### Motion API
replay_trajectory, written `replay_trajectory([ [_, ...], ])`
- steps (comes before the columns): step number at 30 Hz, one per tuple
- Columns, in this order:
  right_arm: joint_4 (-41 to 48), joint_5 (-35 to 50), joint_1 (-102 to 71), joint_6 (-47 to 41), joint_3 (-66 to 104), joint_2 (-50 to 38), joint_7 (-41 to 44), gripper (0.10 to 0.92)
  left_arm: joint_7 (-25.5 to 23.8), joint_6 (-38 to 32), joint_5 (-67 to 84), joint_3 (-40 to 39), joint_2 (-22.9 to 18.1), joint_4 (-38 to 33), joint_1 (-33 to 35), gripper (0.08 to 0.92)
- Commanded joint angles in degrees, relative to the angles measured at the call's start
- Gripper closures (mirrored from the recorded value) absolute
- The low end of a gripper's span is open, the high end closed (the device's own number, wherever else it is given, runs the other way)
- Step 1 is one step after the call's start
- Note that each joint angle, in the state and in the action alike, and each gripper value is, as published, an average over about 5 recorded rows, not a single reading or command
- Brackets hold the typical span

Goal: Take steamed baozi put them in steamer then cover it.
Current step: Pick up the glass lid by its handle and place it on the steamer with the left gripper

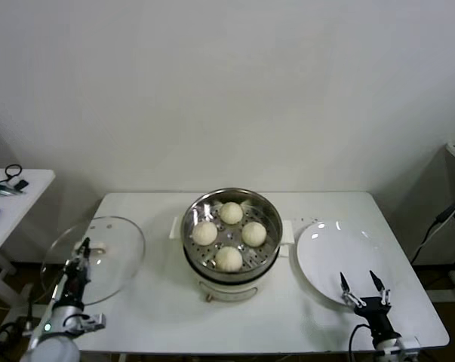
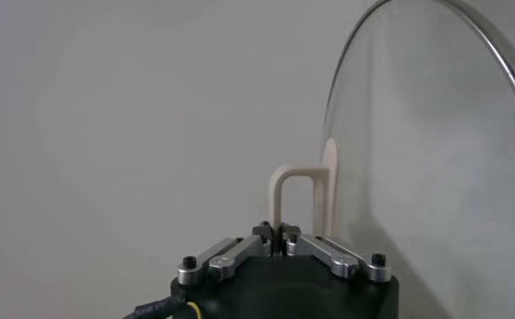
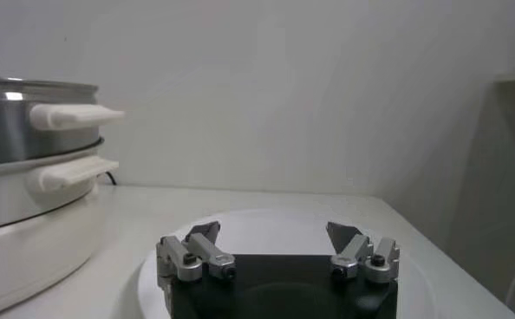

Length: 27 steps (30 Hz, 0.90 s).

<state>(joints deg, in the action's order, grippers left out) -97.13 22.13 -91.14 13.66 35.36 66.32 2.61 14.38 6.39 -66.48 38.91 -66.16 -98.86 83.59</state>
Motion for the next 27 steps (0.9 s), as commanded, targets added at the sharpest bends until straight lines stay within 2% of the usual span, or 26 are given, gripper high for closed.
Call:
replay_trajectory([
  [1,-0.64,-2.41,0.32,-1.73,-0.12,0.19,-1.17,0.203,-13.34,11.22,11.7,-1.07,9.78,-20.38,-0.6,0.862],
  [5,-0.62,-2.5,0.57,-1.39,-0.25,0.29,-0.97,0.203,-16.19,16.22,7.73,-8.25,8.93,-24.29,-3.97,0.862],
  [11,0.02,-2.7,1.21,-0.36,-0.74,0.84,-0.56,0.203,-20.48,23.09,-3.36,-23.73,3.18,-27.46,-11.39,0.862],
  [16,1.18,-3.43,1.78,0.73,-1.25,1.16,-0.29,0.203,-25.11,27.56,-11.88,-35.04,-2.28,-25.66,-17.18,0.862],
  [20,1.89,-3.27,2.12,1.28,-1.39,1.17,-0.24,0.203,-28.11,30.18,-17.0,-41.21,-8.34,-23.04,-21.03,0.862],
  [27,3.06,-2.46,2.56,1.97,-1.35,0.58,-0.08,0.203,-29.33,30.57,-24.12,-47.67,-18.84,-16.69,-22.56,0.862],
])
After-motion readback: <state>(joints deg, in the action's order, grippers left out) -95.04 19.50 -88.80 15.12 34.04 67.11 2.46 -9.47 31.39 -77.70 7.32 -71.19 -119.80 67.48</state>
